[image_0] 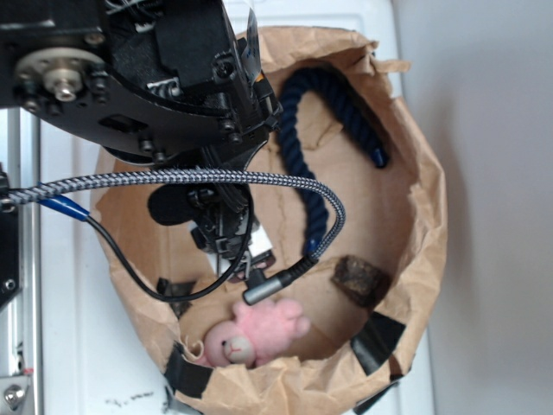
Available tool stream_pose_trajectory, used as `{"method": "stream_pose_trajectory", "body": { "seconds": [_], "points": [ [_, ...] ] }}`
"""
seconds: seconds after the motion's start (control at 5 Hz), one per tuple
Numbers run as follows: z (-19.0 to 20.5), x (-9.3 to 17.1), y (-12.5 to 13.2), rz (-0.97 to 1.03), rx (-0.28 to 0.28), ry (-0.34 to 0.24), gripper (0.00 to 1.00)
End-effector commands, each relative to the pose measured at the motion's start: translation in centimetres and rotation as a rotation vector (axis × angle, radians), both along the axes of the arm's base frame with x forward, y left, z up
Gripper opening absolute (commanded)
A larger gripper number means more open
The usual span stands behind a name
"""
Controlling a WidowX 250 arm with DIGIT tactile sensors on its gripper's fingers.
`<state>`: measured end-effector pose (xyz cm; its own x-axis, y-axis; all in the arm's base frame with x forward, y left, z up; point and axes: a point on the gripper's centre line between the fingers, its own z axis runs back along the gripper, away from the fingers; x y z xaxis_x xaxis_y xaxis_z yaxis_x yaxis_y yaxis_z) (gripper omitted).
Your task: Grab the pink bunny.
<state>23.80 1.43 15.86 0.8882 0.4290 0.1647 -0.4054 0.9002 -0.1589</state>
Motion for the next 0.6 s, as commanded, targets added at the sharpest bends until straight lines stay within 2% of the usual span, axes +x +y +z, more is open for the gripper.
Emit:
{"method": "stream_pose_trajectory", "body": {
  "seconds": [0.0,0.2,0.4],
  "points": [
    [-2.3,1.9,-2.0,0.062,-0.025,-0.023,1.00],
    [-4.0,1.8,-2.9,0.045,-0.017,-0.018,1.00],
    [-5.9,2.0,-3.8,0.049,-0.007,-0.050,1.00]
  ]
}}
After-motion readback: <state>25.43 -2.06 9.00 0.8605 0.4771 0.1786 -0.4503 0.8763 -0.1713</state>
